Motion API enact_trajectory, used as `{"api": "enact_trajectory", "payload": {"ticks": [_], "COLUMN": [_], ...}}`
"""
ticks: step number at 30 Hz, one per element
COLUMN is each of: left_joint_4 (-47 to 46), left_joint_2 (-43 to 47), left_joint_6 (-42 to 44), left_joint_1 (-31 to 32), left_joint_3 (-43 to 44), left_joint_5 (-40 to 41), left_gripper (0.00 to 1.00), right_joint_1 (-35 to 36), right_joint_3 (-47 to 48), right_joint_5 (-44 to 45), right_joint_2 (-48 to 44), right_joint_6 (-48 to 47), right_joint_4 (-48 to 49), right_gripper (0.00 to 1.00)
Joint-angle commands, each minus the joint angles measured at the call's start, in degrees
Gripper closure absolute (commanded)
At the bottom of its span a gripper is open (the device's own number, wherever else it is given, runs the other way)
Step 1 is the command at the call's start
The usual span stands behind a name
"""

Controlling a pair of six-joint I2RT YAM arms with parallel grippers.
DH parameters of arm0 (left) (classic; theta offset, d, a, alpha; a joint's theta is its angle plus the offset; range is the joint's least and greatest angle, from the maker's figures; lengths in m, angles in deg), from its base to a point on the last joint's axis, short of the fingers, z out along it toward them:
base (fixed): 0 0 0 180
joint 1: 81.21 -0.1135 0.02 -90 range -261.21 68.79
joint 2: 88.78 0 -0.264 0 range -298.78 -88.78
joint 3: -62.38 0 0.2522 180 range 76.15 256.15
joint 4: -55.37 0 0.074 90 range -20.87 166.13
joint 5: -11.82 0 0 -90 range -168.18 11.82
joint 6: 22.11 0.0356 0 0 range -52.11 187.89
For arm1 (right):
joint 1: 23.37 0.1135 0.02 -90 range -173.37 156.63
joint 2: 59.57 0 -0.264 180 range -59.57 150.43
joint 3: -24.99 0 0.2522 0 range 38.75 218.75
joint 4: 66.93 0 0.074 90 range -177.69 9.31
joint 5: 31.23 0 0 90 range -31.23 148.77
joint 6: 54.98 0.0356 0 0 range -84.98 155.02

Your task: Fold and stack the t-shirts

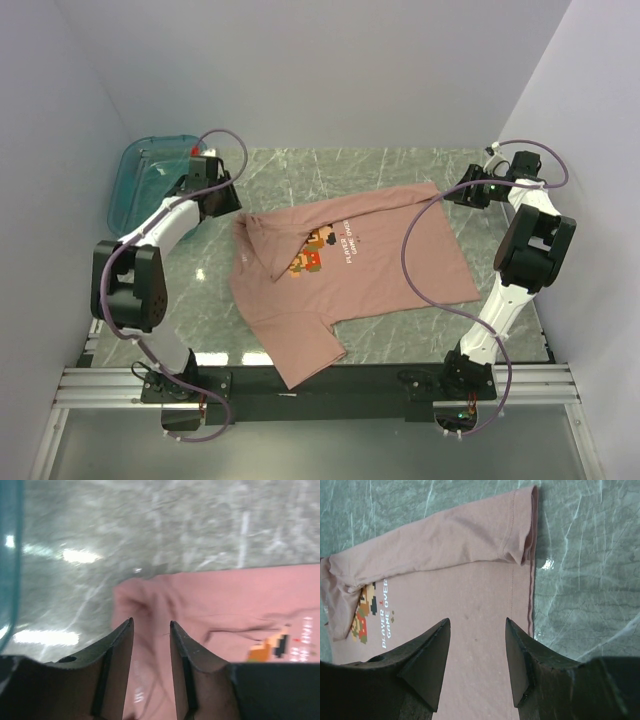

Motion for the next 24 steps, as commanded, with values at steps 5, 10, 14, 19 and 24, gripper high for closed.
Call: {"api": "enact_trajectory", "payload": {"ticks": [5,10,14,19,24], "left_joint_4": [0.7,1.4,1.9,1.7,1.8], "left_joint_2": [-7.8,-10.8,-12.9,-15.5,-17.3], "left_joint_6": [-3.5,-3.6,-3.2,-3.2,-3.1], "left_joint_1": [-0.1,-0.1,-0.1,-0.1,-0.1], "left_joint_3": [9.1,11.0,12.1,12.7,13.7], "left_joint_5": [-7.1,-5.1,-4.6,-4.4,-4.1], "left_gripper": [0.61,0.61,0.61,0.64,0.66], "right_joint_1": [-0.4,-0.4,-0.4,-0.4,-0.4], "right_joint_3": [1.3,1.4,1.5,1.5,1.5], "right_joint_5": [-0.6,-0.5,-0.4,-0.2,-0.1], "right_joint_2": [0.7,1.1,1.5,1.5,1.5], "right_joint_6": [-0.8,-0.8,-0.9,-0.9,-1.1], "right_joint_4": [-0.4,-0.4,-0.5,-0.5,-0.6], "right_gripper": [0.45,0.45,0.45,0.45,0.45]}}
